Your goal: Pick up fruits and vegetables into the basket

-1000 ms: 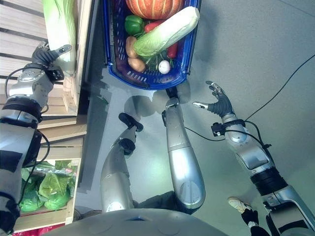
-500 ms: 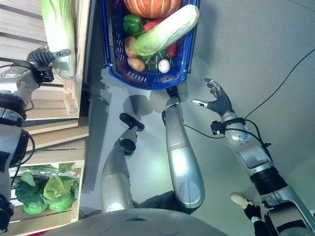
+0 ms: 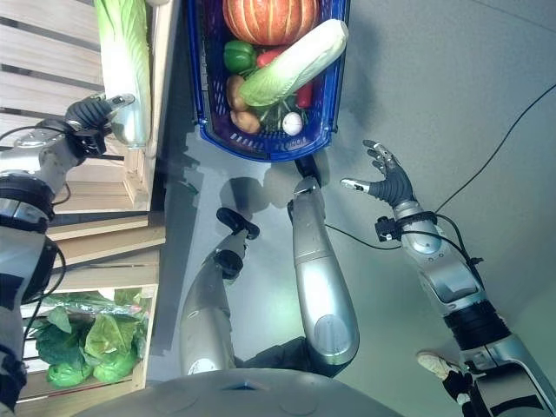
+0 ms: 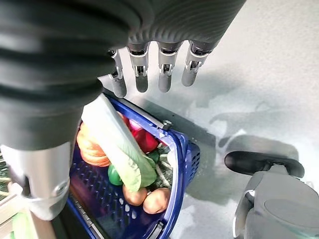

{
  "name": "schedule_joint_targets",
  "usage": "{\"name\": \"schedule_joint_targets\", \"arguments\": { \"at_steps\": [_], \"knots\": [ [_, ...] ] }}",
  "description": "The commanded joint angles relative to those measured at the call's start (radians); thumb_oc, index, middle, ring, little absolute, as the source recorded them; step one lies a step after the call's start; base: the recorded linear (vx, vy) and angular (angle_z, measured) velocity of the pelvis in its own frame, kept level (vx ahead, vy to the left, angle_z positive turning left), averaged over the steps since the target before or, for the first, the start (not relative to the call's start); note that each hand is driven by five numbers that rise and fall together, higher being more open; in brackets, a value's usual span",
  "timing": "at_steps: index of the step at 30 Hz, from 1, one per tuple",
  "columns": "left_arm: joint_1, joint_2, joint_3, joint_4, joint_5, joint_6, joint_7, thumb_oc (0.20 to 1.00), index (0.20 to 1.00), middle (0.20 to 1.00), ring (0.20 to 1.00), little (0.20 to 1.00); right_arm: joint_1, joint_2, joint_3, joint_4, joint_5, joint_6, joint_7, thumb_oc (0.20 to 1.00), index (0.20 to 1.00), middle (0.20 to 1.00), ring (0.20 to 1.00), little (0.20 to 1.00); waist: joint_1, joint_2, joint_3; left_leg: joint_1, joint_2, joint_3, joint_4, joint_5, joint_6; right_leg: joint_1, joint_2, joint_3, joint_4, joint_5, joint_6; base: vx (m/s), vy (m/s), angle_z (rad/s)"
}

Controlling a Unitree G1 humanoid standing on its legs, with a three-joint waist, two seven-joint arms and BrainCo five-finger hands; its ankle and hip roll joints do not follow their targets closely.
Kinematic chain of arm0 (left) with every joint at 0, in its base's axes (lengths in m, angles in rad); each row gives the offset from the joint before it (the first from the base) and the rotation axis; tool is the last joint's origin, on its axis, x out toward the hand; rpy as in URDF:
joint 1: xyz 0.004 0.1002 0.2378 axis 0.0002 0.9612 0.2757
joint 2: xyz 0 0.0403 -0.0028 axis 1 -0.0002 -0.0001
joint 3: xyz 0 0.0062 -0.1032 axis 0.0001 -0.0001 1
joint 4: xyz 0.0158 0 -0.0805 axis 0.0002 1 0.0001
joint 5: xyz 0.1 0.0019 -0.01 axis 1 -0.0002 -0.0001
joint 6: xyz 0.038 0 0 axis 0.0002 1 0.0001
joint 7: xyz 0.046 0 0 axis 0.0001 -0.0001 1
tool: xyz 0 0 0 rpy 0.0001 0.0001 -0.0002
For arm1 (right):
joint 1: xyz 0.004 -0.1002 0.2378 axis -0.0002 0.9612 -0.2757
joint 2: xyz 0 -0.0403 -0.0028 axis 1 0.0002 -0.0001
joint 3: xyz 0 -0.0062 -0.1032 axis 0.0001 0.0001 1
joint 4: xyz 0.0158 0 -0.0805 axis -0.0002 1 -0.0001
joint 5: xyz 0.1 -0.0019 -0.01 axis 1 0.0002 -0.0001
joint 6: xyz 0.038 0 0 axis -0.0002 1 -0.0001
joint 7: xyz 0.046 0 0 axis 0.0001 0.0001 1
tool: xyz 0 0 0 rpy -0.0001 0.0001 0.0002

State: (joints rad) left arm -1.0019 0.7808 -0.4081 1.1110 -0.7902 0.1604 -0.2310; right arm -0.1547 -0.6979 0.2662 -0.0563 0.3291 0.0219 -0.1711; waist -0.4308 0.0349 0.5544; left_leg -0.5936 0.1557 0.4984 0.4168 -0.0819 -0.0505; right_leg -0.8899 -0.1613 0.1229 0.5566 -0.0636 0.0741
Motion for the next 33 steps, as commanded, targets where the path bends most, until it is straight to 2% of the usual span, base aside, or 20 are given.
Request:
{"name": "schedule_joint_targets", "arguments": {
  "at_steps": [1,4,11,19,24,29,30,31,32,33],
  "knots": [
    [0.106,-0.227,0.065,-0.111,-0.088,-0.039,0.011,0.200,0.200,0.200,0.200,0.200,0.087,-0.026,-0.020,-0.068,-0.040,-0.074,-0.014,1.000,1.000,1.000,1.000,1.000,-0.018,-0.008,-0.034,-0.024,0.044,-0.035,0.095,-0.052,-0.041,-0.002,0.063,-0.014,-0.001,-0.047,-0.014,-0.03,0.020,0.01],
    [0.158,-0.225,0.113,-0.133,-0.067,-0.093,0.071,0.200,0.200,0.200,0.200,0.200,0.103,-0.017,-0.030,-0.075,-0.057,-0.100,-0.027,1.000,1.000,1.000,1.000,1.000,-0.001,-0.006,-0.034,0.015,0.040,-0.048,0.086,-0.052,-0.039,0.044,0.052,-0.032,-0.006,-0.057,-0.013,-0.03,0.024,0.05],
    [0.286,-0.224,0.189,-0.182,-0.014,-0.121,0.137,0.200,0.200,0.200,0.200,0.200,0.107,-0.001,-0.057,-0.100,-0.084,-0.162,-0.039,1.000,1.000,1.000,1.000,1.000,0.049,-0.017,-0.034,0.131,0.030,-0.085,0.046,-0.055,-0.031,0.193,0.025,-0.084,-0.048,-0.063,-0.004,-0.05,0.000,0.13],
    [0.388,-0.215,0.225,-0.251,0.064,-0.170,0.199,0.200,0.200,0.200,0.200,0.200,0.070,-0.008,-0.093,-0.152,-0.017,-0.197,0.040,1.000,1.000,1.000,1.000,1.000,0.093,-0.023,-0.034,0.251,0.016,-0.107,0.004,-0.057,-0.022,0.350,0.001,-0.124,-0.103,-0.059,0.005,-0.02,0.008,0.13],
    [0.473,-0.199,0.215,-0.336,0.211,-0.266,0.266,0.200,0.200,0.200,0.200,0.200,-0.006,0.005,-0.080,-0.148,0.158,-0.144,0.152,1.000,1.000,1.000,1.000,1.000,0.146,-0.024,-0.036,0.343,0.007,-0.129,-0.019,-0.054,-0.020,0.481,-0.024,-0.165,-0.139,-0.060,0.007,0.01,-0.026,0.08],
    [0.543,-0.184,0.201,-0.430,0.277,-0.322,0.315,0.200,0.200,0.200,0.200,0.200,-0.040,0.033,-0.076,-0.140,0.282,-0.090,0.186,1.000,1.000,1.000,1.000,1.000,0.192,-0.019,-0.072,0.390,-0.008,-0.151,-0.043,-0.049,-0.018,0.549,-0.040,-0.192,-0.164,-0.057,0.010,0.02,-0.049,0.14],
    [0.571,-0.180,0.202,-0.470,0.312,-0.345,0.342,0.200,0.200,0.200,0.200,0.200,-0.061,0.051,-0.075,-0.140,0.352,-0.060,0.193,1.000,1.000,1.000,1.000,1.000,0.210,-0.020,-0.088,0.400,-0.013,-0.147,-0.064,-0.023,-0.008,0.569,-0.045,-0.207,-0.190,-0.029,0.004,0.06,-0.046,0.06],
    [0.576,-0.179,0.201,-0.477,0.327,-0.352,0.348,0.200,0.200,0.200,0.200,0.200,-0.063,0.056,-0.075,-0.139,0.365,-0.055,0.193,1.000,1.000,1.000,1.000,1.000,0.213,-0.018,-0.091,0.412,-0.017,-0.160,-0.059,-0.047,-0.017,0.582,-0.047,-0.205,-0.182,-0.055,0.012,-0.01,-0.082,0.18],
    [0.593,-0.170,0.194,-0.511,0.375,-0.386,0.382,0.200,0.200,0.200,0.200,0.200,-0.082,0.082,-0.070,-0.127,0.442,-0.030,0.214,1.000,1.000,1.000,1.000,1.000,0.228,-0.021,-0.104,0.419,-0.021,-0.154,-0.077,-0.023,-0.007,0.596,-0.050,-0.217,-0.204,-0.027,0.006,0.06,-0.063,0.16],
    [0.608,-0.164,0.194,-0.543,0.412,-0.415,0.408,0.200,0.200,0.200,0.200,0.200,-0.095,0.105,-0.063,-0.122,0.513,-0.006,0.241,1.000,1.000,1.000,1.000,1.000,0.241,-0.022,-0.116,0.434,-0.028,-0.160,-0.090,-0.021,-0.006,0.617,-0.052,-0.224,-0.219,-0.024,0.006,-0.01,-0.100,0.20]
  ]
}}
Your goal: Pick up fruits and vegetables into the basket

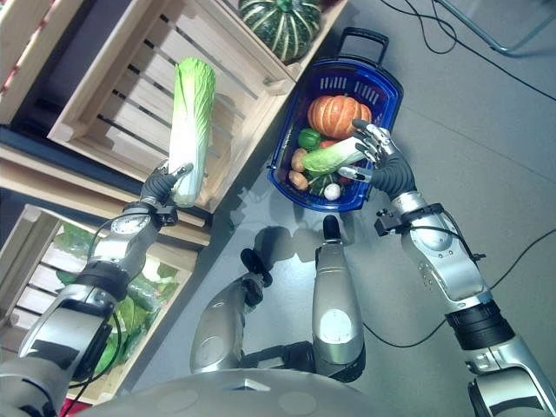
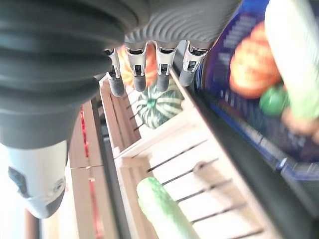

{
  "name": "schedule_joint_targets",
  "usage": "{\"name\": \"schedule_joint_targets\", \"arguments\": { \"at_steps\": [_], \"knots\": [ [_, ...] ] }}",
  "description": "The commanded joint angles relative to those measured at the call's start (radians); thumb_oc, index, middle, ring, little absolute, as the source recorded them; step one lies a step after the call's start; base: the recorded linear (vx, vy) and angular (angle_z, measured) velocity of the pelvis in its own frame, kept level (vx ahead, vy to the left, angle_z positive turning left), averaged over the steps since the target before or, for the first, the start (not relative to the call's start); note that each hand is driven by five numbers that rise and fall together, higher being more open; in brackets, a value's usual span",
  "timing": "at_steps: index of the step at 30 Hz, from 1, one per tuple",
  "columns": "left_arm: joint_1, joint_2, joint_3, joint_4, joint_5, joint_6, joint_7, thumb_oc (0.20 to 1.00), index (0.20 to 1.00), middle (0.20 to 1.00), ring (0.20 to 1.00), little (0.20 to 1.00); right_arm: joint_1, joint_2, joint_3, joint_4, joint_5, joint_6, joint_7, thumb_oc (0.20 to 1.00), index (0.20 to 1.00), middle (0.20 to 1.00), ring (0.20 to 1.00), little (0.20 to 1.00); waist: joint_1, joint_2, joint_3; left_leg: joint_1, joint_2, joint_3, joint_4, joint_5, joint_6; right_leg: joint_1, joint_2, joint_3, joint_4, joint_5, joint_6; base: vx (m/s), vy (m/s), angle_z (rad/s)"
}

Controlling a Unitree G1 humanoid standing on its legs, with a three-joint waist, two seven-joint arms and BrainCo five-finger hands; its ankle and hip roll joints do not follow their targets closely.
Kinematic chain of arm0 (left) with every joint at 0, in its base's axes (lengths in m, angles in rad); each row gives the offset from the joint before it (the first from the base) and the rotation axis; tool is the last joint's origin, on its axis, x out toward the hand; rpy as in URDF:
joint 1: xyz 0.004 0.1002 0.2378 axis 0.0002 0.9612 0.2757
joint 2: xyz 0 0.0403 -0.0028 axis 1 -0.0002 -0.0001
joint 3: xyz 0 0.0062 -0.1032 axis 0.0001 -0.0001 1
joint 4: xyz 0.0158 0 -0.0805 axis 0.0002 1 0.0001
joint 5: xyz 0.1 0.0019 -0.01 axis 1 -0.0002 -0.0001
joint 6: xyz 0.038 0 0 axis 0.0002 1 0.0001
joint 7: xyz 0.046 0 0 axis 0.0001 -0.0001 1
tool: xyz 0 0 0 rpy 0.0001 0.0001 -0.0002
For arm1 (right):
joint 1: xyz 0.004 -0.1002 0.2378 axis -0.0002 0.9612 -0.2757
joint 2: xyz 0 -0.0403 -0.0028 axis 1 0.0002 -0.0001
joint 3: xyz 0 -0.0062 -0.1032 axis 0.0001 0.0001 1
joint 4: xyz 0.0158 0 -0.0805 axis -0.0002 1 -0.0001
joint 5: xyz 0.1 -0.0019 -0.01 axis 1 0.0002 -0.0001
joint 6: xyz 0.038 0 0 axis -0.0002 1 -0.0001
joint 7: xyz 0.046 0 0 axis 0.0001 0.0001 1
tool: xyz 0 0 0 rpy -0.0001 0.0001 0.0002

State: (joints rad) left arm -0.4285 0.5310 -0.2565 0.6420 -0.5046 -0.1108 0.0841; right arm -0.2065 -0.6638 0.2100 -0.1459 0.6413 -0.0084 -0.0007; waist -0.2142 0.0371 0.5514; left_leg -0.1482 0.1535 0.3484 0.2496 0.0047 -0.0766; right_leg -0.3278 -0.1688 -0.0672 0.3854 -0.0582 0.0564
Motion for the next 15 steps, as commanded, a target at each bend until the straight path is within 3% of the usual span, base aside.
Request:
{"name": "schedule_joint_targets", "arguments": {
  "at_steps": [1,8,15],
  "knots": [
    [0.040,0.089,0.042,-0.104,0.157,-0.155,0.117,0.200,0.200,0.200,0.200,0.200,-0.050,0.090,-0.001,-0.037,0.246,0.041,0.079,1.000,1.000,1.000,1.000,1.000,0.034,-0.025,-0.121,-0.001,-0.028,-0.014,0.070,-0.107,0.021,0.072,-0.046,-0.041,-0.060,-0.026,0.024,0.07,-0.083,0.12],
    [0.088,0.065,0.021,-0.309,0.307,-0.212,0.155,0.200,0.200,0.200,0.200,0.200,-0.111,0.242,0.091,-0.031,0.332,0.003,0.007,1.000,1.000,1.000,1.000,1.000,0.118,-0.029,-0.190,0.069,-0.047,-0.061,0.036,-0.116,0.023,0.203,-0.056,-0.098,-0.134,-0.016,0.033,0.09,-0.103,0.20],
    [0.104,0.028,-0.013,-0.419,0.392,-0.239,0.189,0.200,0.200,0.200,0.200,0.200,-0.127,0.337,0.152,0.002,0.440,-0.048,-0.076,1.000,1.000,1.000,1.000,1.000,0.165,-0.042,-0.231,0.102,-0.044,-0.089,0.021,-0.117,0.026,0.260,-0.049,-0.125,-0.163,-0.007,0.040,0.09,-0.101,0.18]
  ]
}}
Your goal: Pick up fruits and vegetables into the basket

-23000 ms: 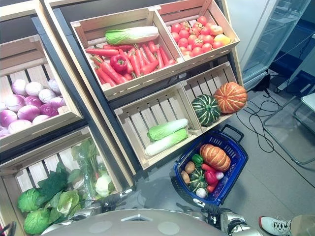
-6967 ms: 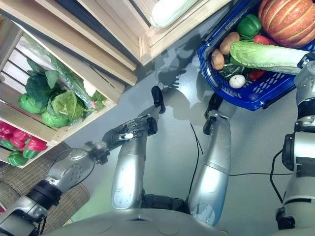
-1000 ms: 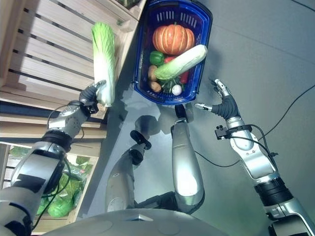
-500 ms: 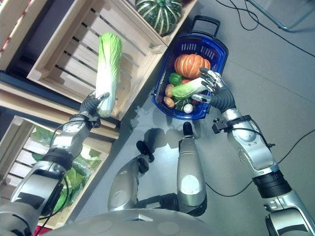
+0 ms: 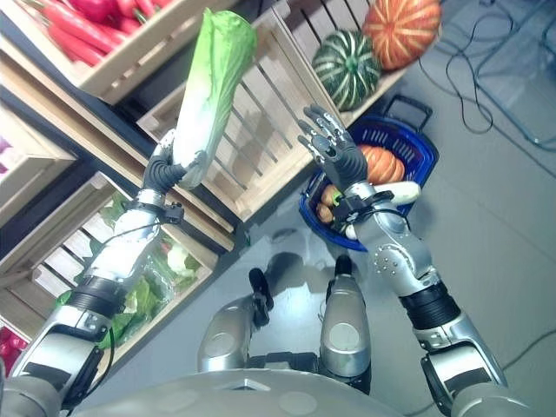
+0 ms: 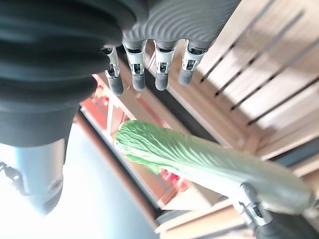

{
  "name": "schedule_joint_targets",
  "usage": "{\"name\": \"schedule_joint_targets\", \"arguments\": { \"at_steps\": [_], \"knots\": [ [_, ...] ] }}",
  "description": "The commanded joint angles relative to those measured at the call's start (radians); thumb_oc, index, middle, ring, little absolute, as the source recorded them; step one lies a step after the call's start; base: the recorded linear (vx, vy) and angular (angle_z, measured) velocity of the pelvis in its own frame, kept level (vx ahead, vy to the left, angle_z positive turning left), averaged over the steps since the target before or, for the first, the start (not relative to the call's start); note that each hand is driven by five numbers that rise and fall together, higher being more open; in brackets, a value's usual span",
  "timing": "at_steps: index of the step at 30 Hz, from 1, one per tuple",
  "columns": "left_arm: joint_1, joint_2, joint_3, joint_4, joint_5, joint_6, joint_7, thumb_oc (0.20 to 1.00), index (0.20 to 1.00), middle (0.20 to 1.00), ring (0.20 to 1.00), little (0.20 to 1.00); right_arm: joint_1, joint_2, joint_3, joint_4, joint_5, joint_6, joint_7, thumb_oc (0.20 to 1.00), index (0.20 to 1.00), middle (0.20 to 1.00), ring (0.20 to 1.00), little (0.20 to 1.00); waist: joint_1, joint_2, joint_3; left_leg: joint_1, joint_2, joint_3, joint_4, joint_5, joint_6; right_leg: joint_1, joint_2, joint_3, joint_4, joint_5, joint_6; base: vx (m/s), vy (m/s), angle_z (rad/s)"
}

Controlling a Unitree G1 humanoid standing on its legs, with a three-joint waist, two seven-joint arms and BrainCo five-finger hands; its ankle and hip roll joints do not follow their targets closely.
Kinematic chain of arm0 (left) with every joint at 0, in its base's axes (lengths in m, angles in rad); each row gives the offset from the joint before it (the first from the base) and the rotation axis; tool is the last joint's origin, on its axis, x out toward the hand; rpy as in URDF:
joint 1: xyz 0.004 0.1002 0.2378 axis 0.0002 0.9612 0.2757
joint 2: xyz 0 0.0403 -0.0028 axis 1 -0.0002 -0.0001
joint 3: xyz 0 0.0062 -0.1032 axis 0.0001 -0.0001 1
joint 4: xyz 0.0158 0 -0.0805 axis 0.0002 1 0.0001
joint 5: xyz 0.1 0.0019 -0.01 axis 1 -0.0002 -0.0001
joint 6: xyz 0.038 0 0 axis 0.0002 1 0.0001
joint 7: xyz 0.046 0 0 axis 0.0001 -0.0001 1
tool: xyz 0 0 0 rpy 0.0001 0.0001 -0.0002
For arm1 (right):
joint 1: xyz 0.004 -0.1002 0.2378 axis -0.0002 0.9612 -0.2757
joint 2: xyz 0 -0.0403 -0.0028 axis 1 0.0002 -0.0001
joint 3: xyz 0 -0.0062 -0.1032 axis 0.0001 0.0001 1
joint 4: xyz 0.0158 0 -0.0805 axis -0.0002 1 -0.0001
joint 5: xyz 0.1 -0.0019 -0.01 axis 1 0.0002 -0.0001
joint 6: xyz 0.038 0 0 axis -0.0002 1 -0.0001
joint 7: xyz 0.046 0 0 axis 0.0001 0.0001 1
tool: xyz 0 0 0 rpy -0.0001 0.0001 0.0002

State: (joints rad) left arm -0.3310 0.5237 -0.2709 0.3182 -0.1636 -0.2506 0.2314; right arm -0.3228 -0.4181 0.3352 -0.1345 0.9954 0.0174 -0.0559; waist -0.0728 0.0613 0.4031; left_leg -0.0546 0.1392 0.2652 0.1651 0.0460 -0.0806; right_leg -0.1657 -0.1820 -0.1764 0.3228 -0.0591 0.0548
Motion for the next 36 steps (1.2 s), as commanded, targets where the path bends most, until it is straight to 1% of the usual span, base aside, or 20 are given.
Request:
{"name": "schedule_joint_targets", "arguments": {
  "at_steps": [1,3,6,9,11,13,14,17,19,20,22,26,31,34,36],
  "knots": [
    [0.006,0.029,-0.012,-0.120,0.071,-0.094,0.046,0.200,0.200,0.200,0.200,0.200,-0.010,0.114,0.043,-0.002,0.105,-0.086,-0.034,1.000,1.000,1.000,1.000,1.000,0.032,-0.069,-0.090,0.016,-0.028,-0.012,0.103,-0.160,0.031,0.107,-0.034,-0.021,-0.103,-0.006,0.043,0.11,-0.093,0.17],
    [0.004,0.023,-0.033,-0.152,0.133,-0.092,0.059,0.200,0.200,0.200,0.200,0.200,-0.017,0.138,0.055,0.003,0.119,-0.098,-0.073,1.000,1.000,1.000,1.000,1.000,0.043,-0.076,-0.100,0.022,-0.029,-0.020,0.102,-0.164,0.031,0.121,-0.031,-0.025,-0.108,-0.006,0.046,0.10,-0.089,0.11],
    [-0.006,0.022,-0.059,-0.177,0.136,-0.055,0.052,0.200,0.200,0.200,0.200,0.200,-0.026,0.148,0.073,0.011,0.100,-0.117,-0.119,1.000,1.000,1.000,1.000,1.000,0.052,-0.082,-0.107,0.032,-0.028,-0.027,0.098,-0.168,0.033,0.134,-0.029,-0.028,-0.113,-0.006,0.050,0.06,-0.048,0.15],
    [-0.012,0.027,-0.078,-0.191,0.190,-0.043,0.052,0.200,0.200,0.200,0.200,0.200,-0.035,0.149,0.078,0.019,0.078,-0.112,-0.143,1.000,1.000,1.000,1.000,1.000,0.055,-0.085,-0.108,0.037,-0.026,-0.027,0.100,-0.172,0.034,0.140,-0.029,-0.029,-0.113,-0.007,0.052,0.05,-0.027,0.02],
    [-0.025,0.038,-0.101,-0.218,0.215,-0.002,0.045,0.200,0.200,0.200,0.200,0.200,-0.046,0.145,0.092,0.024,0.081,-0.110,-0.158,1.000,1.000,1.000,1.000,1.000,0.058,-0.088,-0.108,0.039,-0.027,-0.029,0.105,-0.176,0.036,0.143,-0.028,-0.028,-0.113,-0.007,0.053,0.03,-0.023,0.02],
    [-0.031,0.043,-0.112,-0.229,0.228,0.009,0.040,0.200,0.200,0.200,0.200,0.200,-0.054,0.143,0.099,0.030,0.092,-0.105,-0.160,1.000,1.000,1.000,1.000,1.000,0.060,-0.088,-0.107,0.040,-0.027,-0.031,0.107,-0.179,0.037,0.146,-0.029,-0.028,-0.114,-0.007,0.054,0.00,0.000,0.00],
    [-0.042,0.047,-0.131,-0.244,0.254,0.022,0.031,0.200,0.200,0.200,0.200,0.200,-0.067,0.147,0.111,0.036,0.097,-0.100,-0.160,1.000,1.000,1.000,1.000,1.000,0.062,-0.088,-0.105,0.040,-0.027,-0.032,0.109,-0.180,0.038,0.148,-0.029,-0.027,-0.114,-0.007,0.056,0.02,-0.005,0.04],
    [-0.053,0.055,-0.145,-0.264,0.298,0.033,0.017,0.200,0.200,0.200,0.200,0.200,-0.077,0.150,0.120,0.038,0.100,-0.086,-0.160,1.000,1.000,1.000,1.000,1.000,0.065,-0.087,-0.104,0.042,-0.027,-0.033,0.108,-0.182,0.038,0.151,-0.030,-0.027,-0.116,-0.006,0.059,0.01,-0.003,0.05],
    [-0.062,0.064,-0.165,-0.278,0.344,0.055,-0.005,0.200,0.200,0.200,0.200,0.200,-0.084,0.152,0.132,0.048,0.094,-0.073,-0.167,1.000,1.000,1.000,1.000,1.000,0.068,-0.087,-0.106,0.046,-0.028,-0.035,0.106,-0.184,0.038,0.154,-0.031,-0.029,-0.117,-0.005,0.062,0.02,-0.006,0.07],
    [-0.062,0.064,-0.165,-0.279,0.344,0.055,-0.005,0.200,0.200,0.200,0.200,0.200,-0.085,0.152,0.132,0.048,0.094,-0.073,-0.167,1.000,1.000,1.000,1.000,1.000,0.068,-0.087,-0.106,0.047,-0.028,-0.034,0.106,-0.184,0.038,0.154,-0.031,-0.029,-0.117,-0.005,0.062,0.01,-0.005,0.06],
    [-0.068,0.075,-0.181,-0.288,0.369,0.081,-0.039,0.200,0.200,0.200,0.200,0.200,-0.091,0.148,0.141,0.049,0.081,-0.062,-0.182,1.000,1.000,1.000,1.000,1.000,0.069,-0.087,-0.107,0.050,-0.028,-0.034,0.102,-0.184,0.038,0.157,-0.032,-0.029,-0.120,-0.004,0.065,0.00,-0.002,0.02],
    [-0.075,0.097,-0.209,-0.307,0.402,0.104,-0.079,0.200,0.200,0.200,0.200,0.200,-0.098,0.139,0.153,0.047,0.078,-0.033,-0.199,1.000,1.000,1.000,1.000,1.000,0.067,-0.083,-0.108,0.053,-0.027,-0.033,0.098,-0.182,0.037,0.158,-0.033,-0.026,-0.124,-0.001,0.070,0.00,0.000,0.00],
    [-0.086,0.108,-0.228,-0.321,0.461,0.107,-0.081,0.200,0.200,0.200,0.200,0.200,-0.107,0.143,0.166,0.058,0.125,-0.014,-0.198,1.000,1.000,1.000,1.000,1.000,0.070,-0.080,-0.109,0.056,-0.028,-0.036,0.095,-0.183,0.038,0.160,-0.034,-0.026,-0.126,-0.002,0.072,0.00,0.000,0.00],
    [-0.106,0.109,-0.262,-0.325,0.568,0.116,-0.091,0.200,0.200,0.200,0.200,0.200,-0.123,0.155,0.174,0.078,0.131,-0.004,-0.215,1.000,1.000,1.000,1.000,1.000,0.073,-0.078,-0.109,0.056,-0.028,-0.040,0.092,-0.183,0.037,0.161,-0.034,-0.027,-0.127,-0.003,0.074,0.00,-0.004,0.02],
    [-0.117,0.115,-0.277,-0.325,0.610,0.124,-0.097,0.200,0.200,0.200,0.200,0.200,-0.131,0.156,0.177,0.087,0.122,0.005,-0.233,1.000,1.000,1.000,1.000,1.000,0.073,-0.079,-0.109,0.056,-0.028,-0.040,0.091,-0.183,0.036,0.162,-0.035,-0.027,-0.128,-0.002,0.075,-0.01,-0.002,0.02]
  ]
}}
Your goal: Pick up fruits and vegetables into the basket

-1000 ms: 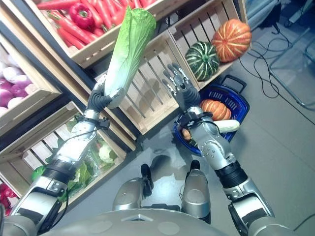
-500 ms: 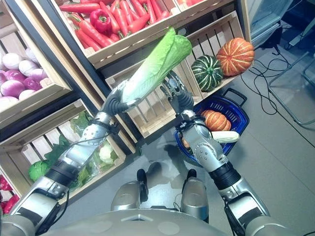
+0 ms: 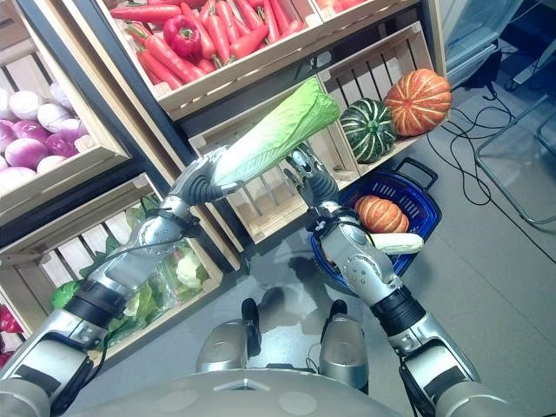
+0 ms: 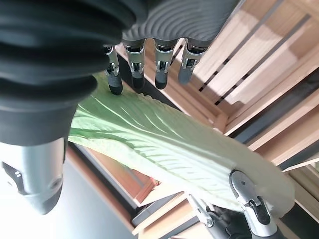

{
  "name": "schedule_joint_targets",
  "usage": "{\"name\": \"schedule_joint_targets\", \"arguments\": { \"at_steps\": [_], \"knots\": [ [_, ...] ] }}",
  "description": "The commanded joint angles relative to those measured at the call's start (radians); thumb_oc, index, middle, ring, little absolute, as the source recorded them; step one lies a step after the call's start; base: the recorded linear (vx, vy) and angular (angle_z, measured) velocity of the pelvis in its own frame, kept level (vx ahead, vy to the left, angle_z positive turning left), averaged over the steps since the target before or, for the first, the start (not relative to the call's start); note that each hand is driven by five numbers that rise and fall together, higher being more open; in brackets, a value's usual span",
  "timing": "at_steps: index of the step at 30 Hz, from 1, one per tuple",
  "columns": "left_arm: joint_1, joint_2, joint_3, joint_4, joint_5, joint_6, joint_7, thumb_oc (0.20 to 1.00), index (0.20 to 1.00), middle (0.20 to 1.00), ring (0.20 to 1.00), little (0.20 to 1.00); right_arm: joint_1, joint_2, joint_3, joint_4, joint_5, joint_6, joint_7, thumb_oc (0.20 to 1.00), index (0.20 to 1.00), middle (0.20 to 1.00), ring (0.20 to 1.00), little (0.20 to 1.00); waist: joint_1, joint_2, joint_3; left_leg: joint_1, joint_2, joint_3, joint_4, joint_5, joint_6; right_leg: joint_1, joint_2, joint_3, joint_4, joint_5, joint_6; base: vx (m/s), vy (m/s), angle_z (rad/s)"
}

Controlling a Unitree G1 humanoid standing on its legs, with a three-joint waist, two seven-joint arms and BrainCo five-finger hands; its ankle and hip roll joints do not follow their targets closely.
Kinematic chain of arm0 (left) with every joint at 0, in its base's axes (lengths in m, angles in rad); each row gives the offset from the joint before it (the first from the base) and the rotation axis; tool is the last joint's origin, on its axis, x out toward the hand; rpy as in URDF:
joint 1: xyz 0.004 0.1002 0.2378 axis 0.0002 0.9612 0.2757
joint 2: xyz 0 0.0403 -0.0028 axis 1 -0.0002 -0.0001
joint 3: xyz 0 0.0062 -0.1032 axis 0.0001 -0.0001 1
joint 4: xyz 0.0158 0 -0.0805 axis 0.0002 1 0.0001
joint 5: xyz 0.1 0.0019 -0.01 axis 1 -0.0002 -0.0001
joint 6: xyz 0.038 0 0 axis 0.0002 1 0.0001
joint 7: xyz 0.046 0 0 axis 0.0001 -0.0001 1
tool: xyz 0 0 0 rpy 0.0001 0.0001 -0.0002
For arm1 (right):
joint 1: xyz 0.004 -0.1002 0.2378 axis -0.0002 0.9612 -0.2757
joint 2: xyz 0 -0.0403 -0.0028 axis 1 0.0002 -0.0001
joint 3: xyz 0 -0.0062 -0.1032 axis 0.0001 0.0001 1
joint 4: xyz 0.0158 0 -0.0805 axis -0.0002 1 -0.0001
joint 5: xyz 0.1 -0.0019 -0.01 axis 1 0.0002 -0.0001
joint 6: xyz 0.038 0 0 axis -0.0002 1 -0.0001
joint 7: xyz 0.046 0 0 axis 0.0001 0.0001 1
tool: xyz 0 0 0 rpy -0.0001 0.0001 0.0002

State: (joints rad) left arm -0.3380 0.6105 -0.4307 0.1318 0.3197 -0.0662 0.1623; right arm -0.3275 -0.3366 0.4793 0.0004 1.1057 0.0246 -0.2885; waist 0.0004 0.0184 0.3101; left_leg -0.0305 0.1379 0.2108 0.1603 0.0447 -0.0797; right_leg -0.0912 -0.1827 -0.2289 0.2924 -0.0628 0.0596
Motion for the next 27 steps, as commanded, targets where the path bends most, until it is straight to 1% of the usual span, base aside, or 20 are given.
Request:
{"name": "schedule_joint_targets", "arguments": {
  "at_steps": [1,2,4,5,6,9,10,14,20,24,27],
  "knots": [
    [-0.116,0.030,-0.126,-0.143,0.164,-0.056,-0.020,0.200,0.200,0.200,0.200,0.200,-0.131,0.073,0.035,-0.041,0.007,0.003,-0.013,1.000,1.000,1.000,1.000,1.000,0.001,-0.036,-0.017,0.032,-0.027,0.014,0.095,-0.182,0.035,0.088,-0.034,0.025,-0.099,0.002,0.071,0.00,0.000,0.00],
    [-0.122,0.034,-0.133,-0.144,0.184,-0.051,-0.017,0.200,0.200,0.200,0.200,0.200,-0.135,0.072,0.036,-0.039,0.006,0.009,-0.023,1.000,1.000,1.000,1.000,1.000,0.000,-0.036,-0.017,0.032,-0.027,0.014,0.094,-0.182,0.035,0.089,-0.034,0.024,-0.101,0.002,0.072,0.00,0.000,0.00],
    [-0.131,0.042,-0.149,-0.152,0.300,-0.020,0.008,0.200,0.200,0.200,0.200,0.200,-0.145,0.069,0.038,-0.022,0.009,0.021,-0.069,1.000,1.000,1.000,1.000,1.000,0.003,-0.039,-0.019,0.033,-0.027,0.016,0.092,-0.183,0.034,0.092,-0.034,0.022,-0.106,0.004,0.073,0.00,0.000,0.00],
    [-0.140,0.048,-0.168,-0.155,0.383,0.016,0.036,0.200,0.200,0.200,0.200,0.200,-0.154,0.076,0.035,-0.004,0.010,0.033,-0.104,1.000,1.000,1.000,1.000,1.000,0.002,-0.042,-0.020,0.034,-0.026,0.016,0.090,-0.184,0.034,0.092,-0.034,0.023,-0.108,0.004,0.076,0.00,0.000,0.00],
    [-0.144,0.050,-0.176,-0.156,0.413,0.028,0.052,0.200,0.200,0.200,0.200,0.200,-0.159,0.078,0.033,0.004,0.025,0.034,-0.120,1.000,1.000,1.000,1.000,1.000,0.002,-0.044,-0.019,0.034,-0.026,0.016,0.090,-0.185,0.034,0.092,-0.035,0.022,-0.108,0.004,0.076,-0.01,-0.028,0.05],
    [-0.151,0.052,-0.187,-0.158,0.424,0.044,0.068,0.200,0.200,0.200,0.200,0.200,-0.163,0.084,0.028,0.025,0.054,0.026,-0.149,1.000,1.000,1.000,1.000,1.000,0.005,-0.048,-0.016,0.033,-0.024,0.016,0.091,-0.186,0.033,0.093,-0.035,0.021,-0.108,0.003,0.077,-0.01,-0.013,0.03],
    [-0.149,0.049,-0.189,-0.161,0.404,0.044,0.072,0.200,0.200,0.200,0.200,0.200,-0.164,0.089,0.023,0.035,0.065,0.024,-0.149,1.000,1.000,1.000,1.000,1.000,0.006,-0.049,-0.016,0.033,-0.024,0.015,0.091,-0.186,0.033,0.093,-0.034,0.020,-0.109,0.003,0.078,-0.02,-0.032,0.00],
    [-0.152,0.017,-0.199,-0.168,0.426,0.029,0.111,0.200,0.200,0.200,0.200,0.200,-0.176,0.120,0.016,0.066,0.106,0.000,-0.160,1.000,1.000,1.000,1.000,1.000,0.018,-0.056,-0.013,0.033,-0.022,0.011,0.087,-0.189,0.034,0.098,-0.034,0.014,-0.114,0.004,0.080,-0.02,-0.037,0.00],
    [-0.148,0.011,-0.230,-0.183,0.504,0.024,0.065,0.200,0.200,0.200,0.200,0.200,-0.192,0.148,-0.005,0.086,0.123,-0.023,-0.183,1.000,1.000,1.000,1.000,1.000,0.025,-0.058,-0.014,0.032,-0.022,0.005,0.086,-0.190,0.032,0.099,-0.036,0.008,-0.114,0.004,0.081,-0.01,-0.007,0.02],
    [-0.135,0.010,-0.255,-0.192,0.542,0.025,0.064,0.200,0.200,0.200,0.200,0.200,-0.201,0.165,-0.027,0.102,0.203,-0.075,-0.200,1.000,1.000,1.000,1.000,1.000,0.028,-0.059,-0.016,0.033,-0.020,0.005,0.083,-0.190,0.031,0.101,-0.038,0.006,-0.120,0.007,0.083,-0.01,-0.010,0.09],
    [-0.127,0.017,-0.264,-0.194,0.605,0.004,0.091,0.200,0.200,0.200,0.200,0.200,-0.215,0.174,-0.057,0.131,0.287,-0.111,-0.206,1.000,1.000,1.000,1.000,1.000,0.036,-0.057,-0.014,0.031,-0.020,0.002,0.081,-0.191,0.031,0.102,-0.038,0.002,-0.123,0.008,0.083,0.00,0.000,0.00]
  ]
}}
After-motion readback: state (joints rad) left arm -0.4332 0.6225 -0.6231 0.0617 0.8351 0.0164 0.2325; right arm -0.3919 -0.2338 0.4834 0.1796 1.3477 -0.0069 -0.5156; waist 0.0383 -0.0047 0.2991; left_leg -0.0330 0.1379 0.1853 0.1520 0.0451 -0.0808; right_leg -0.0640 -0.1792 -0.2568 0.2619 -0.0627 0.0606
